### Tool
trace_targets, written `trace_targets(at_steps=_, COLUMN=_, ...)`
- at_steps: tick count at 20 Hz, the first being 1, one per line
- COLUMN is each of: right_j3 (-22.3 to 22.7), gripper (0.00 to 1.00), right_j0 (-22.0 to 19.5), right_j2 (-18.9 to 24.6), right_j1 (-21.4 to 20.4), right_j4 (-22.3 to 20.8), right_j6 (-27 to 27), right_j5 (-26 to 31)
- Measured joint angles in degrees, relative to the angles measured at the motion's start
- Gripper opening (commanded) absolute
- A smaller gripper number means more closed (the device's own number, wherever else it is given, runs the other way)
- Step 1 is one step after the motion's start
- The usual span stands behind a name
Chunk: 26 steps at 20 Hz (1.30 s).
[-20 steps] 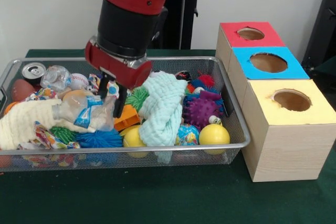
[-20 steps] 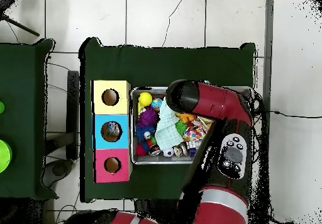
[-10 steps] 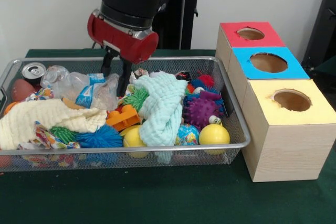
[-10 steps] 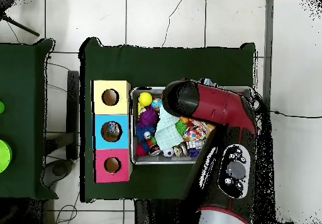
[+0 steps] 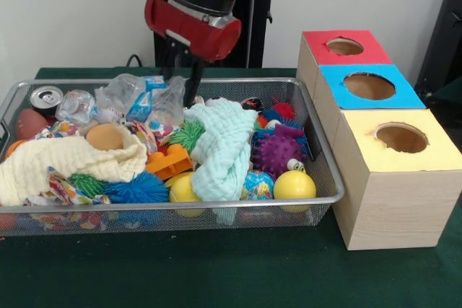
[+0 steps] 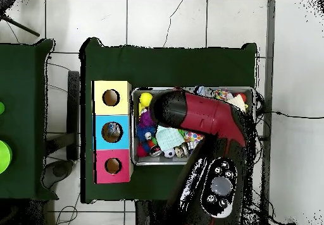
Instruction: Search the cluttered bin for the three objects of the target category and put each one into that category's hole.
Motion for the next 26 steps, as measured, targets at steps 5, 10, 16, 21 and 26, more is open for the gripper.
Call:
trace_targets(at_steps=5, right_j3=3.91, gripper=0.0, right_j0=2.84, right_j2=-1.75, right_j1=-1.13, right_j4=0.53, right_j6=0.0, right_j5=0.43)
trace_targets(at_steps=10, right_j3=7.98, gripper=0.0, right_j0=5.54, right_j2=-3.57, right_j1=-2.2, right_j4=1.77, right_j6=0.06, right_j5=0.44)
trace_targets(at_steps=16, right_j3=13.69, gripper=0.0, right_j0=9.61, right_j2=-6.25, right_j1=-3.52, right_j4=4.72, right_j6=1.41, right_j5=0.44)
trace_targets(at_steps=21, right_j3=17.45, gripper=0.0, right_j0=12.33, right_j2=-7.76, right_j1=-4.3, right_j4=7.88, right_j6=3.61, right_j5=0.44)
trace_targets(at_steps=26, right_j3=19.12, gripper=0.0, right_j0=14.61, right_j2=-8.99, right_j1=-4.53, right_j4=9.87, right_j6=5.82, right_j5=0.47)
